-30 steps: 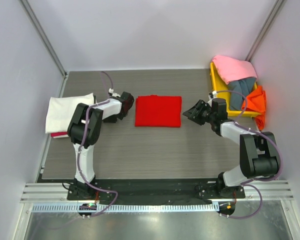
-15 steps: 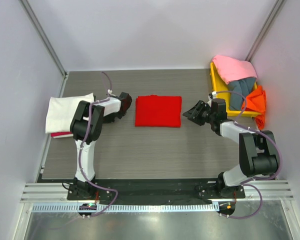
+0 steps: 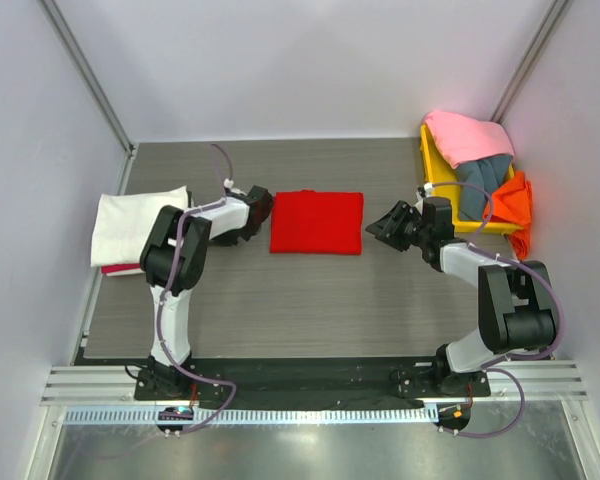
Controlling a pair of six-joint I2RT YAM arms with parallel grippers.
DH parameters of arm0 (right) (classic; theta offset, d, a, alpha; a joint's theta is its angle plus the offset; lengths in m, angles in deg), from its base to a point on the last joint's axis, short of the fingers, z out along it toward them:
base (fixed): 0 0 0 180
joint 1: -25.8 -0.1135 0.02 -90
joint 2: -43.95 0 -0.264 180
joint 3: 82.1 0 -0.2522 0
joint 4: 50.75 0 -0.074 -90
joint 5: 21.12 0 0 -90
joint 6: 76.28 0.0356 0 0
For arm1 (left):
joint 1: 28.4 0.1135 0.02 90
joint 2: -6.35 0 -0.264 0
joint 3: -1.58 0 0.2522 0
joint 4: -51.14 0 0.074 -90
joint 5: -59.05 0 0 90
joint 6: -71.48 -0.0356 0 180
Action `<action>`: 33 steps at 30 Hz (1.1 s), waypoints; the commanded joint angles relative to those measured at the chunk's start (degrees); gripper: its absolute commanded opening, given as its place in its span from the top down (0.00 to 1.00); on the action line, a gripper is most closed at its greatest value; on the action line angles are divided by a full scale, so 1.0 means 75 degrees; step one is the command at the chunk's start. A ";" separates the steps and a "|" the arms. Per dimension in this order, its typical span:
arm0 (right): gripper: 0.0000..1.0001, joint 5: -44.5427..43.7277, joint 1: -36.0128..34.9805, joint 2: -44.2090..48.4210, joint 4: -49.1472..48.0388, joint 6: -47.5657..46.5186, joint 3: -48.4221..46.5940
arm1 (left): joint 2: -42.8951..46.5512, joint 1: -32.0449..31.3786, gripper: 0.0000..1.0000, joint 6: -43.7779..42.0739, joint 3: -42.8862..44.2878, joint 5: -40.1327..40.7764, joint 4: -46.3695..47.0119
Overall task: Fold and stack the t-shirts
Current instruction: Neatly place the folded tshirt to the corner
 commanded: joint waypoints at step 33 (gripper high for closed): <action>0.51 -0.0033 0.0030 0.0122 -0.0073 -0.0031 -0.0014 | -0.0826 0.0739 1.00 -0.0084 0.0782 -0.0284 -0.0062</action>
